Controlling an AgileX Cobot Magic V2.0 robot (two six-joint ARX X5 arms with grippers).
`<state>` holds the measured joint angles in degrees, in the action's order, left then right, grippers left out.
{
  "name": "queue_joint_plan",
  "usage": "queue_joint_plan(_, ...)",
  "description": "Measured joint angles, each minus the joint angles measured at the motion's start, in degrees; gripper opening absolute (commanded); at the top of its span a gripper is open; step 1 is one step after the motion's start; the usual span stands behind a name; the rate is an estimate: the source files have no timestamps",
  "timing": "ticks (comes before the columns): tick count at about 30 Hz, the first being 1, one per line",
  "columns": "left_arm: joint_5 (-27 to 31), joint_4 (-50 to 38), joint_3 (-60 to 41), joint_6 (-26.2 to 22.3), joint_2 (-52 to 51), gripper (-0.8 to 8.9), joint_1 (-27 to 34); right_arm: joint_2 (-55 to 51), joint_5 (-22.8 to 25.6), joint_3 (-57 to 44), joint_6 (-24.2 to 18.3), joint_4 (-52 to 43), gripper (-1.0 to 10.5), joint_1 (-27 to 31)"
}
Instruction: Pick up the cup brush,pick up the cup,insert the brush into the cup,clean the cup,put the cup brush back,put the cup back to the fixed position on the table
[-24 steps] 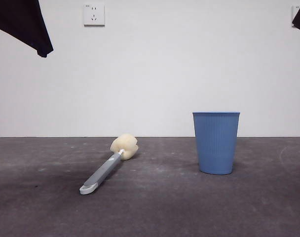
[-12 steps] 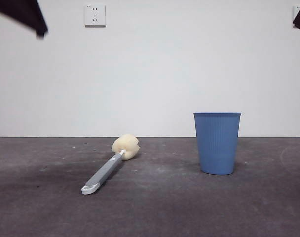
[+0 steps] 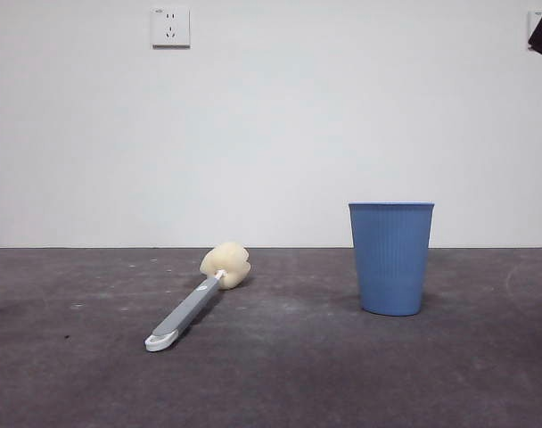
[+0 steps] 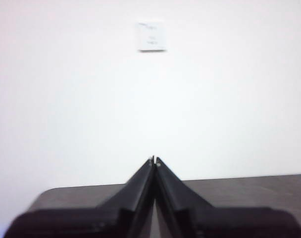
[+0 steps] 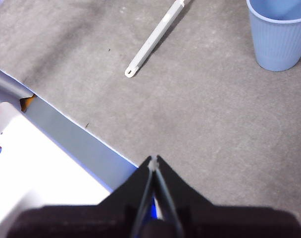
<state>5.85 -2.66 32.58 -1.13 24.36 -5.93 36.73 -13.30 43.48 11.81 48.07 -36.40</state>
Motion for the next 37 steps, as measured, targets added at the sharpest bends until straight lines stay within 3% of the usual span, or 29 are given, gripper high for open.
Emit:
queue_joint_plan(8,0.0,-1.0,-19.9,0.0,-14.3,-0.04,5.6,0.0,0.0,0.0,0.0,0.0,0.0,0.0)
queue_joint_plan(15,0.0,-0.4,-29.3,1.1,-21.8,-0.04,5.8,0.0,0.0,0.0,0.0,0.0,0.0,0.0)
queue_joint_plan(26,-1.4,12.8,-31.6,4.2,-24.1,-0.04,5.9,0.0,0.0,0.0,0.0,0.0,0.0,0.0)
queue_joint_plan(31,-5.6,13.5,-31.6,4.3,-24.1,-0.04,5.9,0.0,0.0,0.0,0.0,0.1,0.0,0.0)
queue_joint_plan(37,-5.8,13.5,-31.6,4.4,-24.1,-0.04,5.9,0.0,0.0,0.0,0.0,0.1,0.0,0.0)
